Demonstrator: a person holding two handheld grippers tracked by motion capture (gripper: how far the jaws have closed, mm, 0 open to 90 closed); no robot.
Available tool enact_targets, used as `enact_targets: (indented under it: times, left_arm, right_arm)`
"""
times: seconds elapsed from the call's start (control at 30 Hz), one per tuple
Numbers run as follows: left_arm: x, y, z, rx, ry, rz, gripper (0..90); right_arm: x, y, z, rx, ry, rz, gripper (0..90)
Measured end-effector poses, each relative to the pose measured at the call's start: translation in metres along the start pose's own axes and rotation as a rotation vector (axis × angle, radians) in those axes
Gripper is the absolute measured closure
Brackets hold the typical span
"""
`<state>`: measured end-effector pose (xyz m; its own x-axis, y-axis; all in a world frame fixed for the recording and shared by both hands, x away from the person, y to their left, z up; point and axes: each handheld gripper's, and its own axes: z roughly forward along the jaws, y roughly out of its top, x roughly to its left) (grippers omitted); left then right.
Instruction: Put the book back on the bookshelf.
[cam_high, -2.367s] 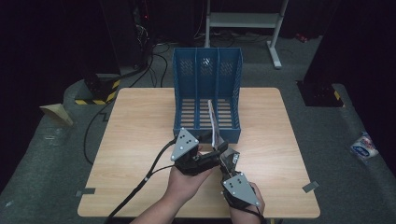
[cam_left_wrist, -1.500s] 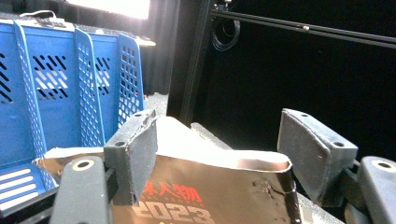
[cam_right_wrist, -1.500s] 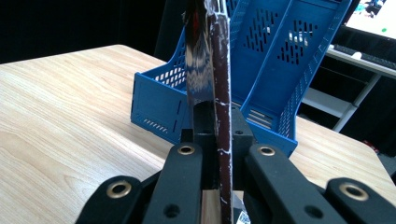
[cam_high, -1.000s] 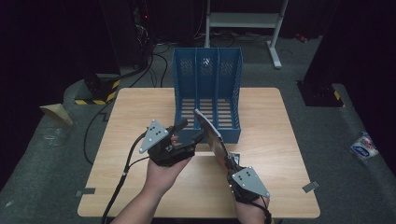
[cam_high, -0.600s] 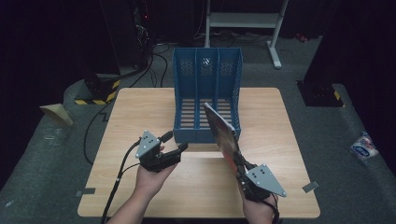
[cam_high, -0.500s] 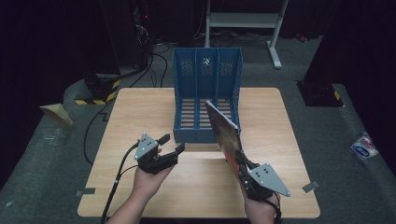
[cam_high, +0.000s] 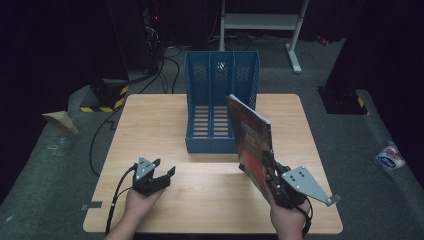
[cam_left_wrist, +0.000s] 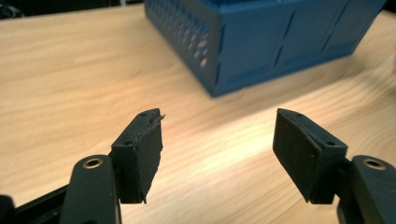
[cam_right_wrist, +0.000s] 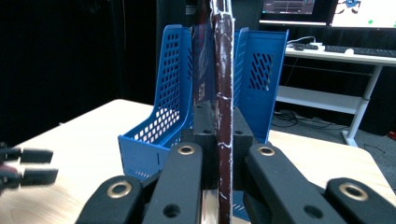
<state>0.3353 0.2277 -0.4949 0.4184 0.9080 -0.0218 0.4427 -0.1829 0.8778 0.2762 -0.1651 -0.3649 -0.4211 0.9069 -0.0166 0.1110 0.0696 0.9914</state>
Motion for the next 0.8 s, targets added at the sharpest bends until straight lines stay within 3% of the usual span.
enact_targets:
  times: [0.13, 0.23, 0.27, 0.4, 0.57, 0.8]
  left_arm:
    - [-0.001, -0.016, 0.005, 0.067, 0.018, 0.002, 32.9]
    - [-0.002, -0.022, 0.007, 0.090, 0.016, 0.001, 33.0]
    - [-0.002, -0.025, 0.009, 0.110, 0.019, 0.019, 33.0]
    - [-0.004, -0.027, 0.010, 0.112, 0.029, 0.030, 33.7]
    - [-0.010, -0.029, 0.012, 0.131, 0.042, 0.082, 35.3]
    - [-0.010, -0.028, 0.015, 0.168, 0.024, 0.075, 34.3]
  right_arm:
    - [-0.004, 0.007, 0.000, -0.012, -0.006, 0.021, 86.5]
    - [-0.006, 0.009, 0.001, -0.017, -0.009, 0.029, 86.5]
    - [-0.007, 0.012, 0.001, -0.020, -0.012, 0.028, 86.5]
    - [-0.010, 0.017, 0.002, -0.027, -0.009, 0.040, 86.5]
    - [-0.015, 0.027, 0.004, -0.049, -0.008, 0.056, 86.5]
    - [-0.025, 0.050, 0.014, -0.088, -0.023, 0.070, 86.5]
